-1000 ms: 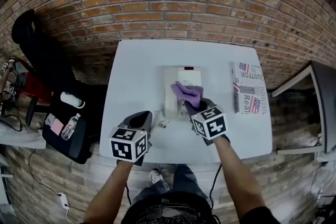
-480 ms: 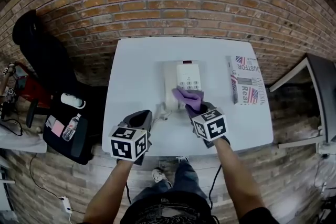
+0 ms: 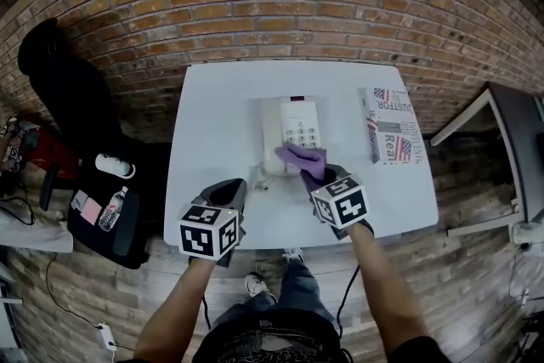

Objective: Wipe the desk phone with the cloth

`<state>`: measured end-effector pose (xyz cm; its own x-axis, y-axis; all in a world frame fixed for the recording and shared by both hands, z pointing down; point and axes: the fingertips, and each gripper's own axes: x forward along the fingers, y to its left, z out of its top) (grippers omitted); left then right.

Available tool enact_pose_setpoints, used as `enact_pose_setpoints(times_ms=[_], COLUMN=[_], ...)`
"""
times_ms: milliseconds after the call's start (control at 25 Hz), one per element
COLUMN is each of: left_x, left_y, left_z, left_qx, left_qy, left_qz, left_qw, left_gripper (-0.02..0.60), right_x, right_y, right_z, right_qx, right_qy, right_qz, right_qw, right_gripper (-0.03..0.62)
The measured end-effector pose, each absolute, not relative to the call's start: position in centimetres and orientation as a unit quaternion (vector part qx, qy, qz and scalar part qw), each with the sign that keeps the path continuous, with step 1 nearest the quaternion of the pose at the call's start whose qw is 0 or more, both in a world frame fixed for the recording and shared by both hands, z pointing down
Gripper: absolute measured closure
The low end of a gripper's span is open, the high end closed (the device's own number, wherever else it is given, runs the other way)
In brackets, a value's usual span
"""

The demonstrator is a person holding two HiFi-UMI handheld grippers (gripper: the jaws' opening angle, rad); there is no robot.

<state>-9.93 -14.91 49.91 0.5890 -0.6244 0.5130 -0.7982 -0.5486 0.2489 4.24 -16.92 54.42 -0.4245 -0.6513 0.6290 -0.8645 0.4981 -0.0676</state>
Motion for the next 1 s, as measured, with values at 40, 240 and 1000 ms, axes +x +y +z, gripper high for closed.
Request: enact_pose_setpoints(times_ms=[40,240,1000], left_x=[-9.8,-9.2,-10.6], left_y=[-15.0,-15.8,-20.5], left_z=[49.8,49.1,47.8], left_qx=[0.861,0.862,0.831], left_qy=[-0.413,-0.414,-0.476], left_qz=[0.185,0.175,0.145], left_qw=[0.233,0.233,0.251], left_gripper=[0.577,0.577,0.577], right_x=[4.4,5.6,2.5], right_y=[-17.0,-18.2,-30.3], right_z=[53.9,50.0,42.7], right_qx=[0.463,0.469,0.396], right_qy=[-0.821,-0.825,-0.866], right_qz=[0.189,0.157,0.073], right_qw=[0.275,0.274,0.296], right_gripper=[0.549,0.549,0.549])
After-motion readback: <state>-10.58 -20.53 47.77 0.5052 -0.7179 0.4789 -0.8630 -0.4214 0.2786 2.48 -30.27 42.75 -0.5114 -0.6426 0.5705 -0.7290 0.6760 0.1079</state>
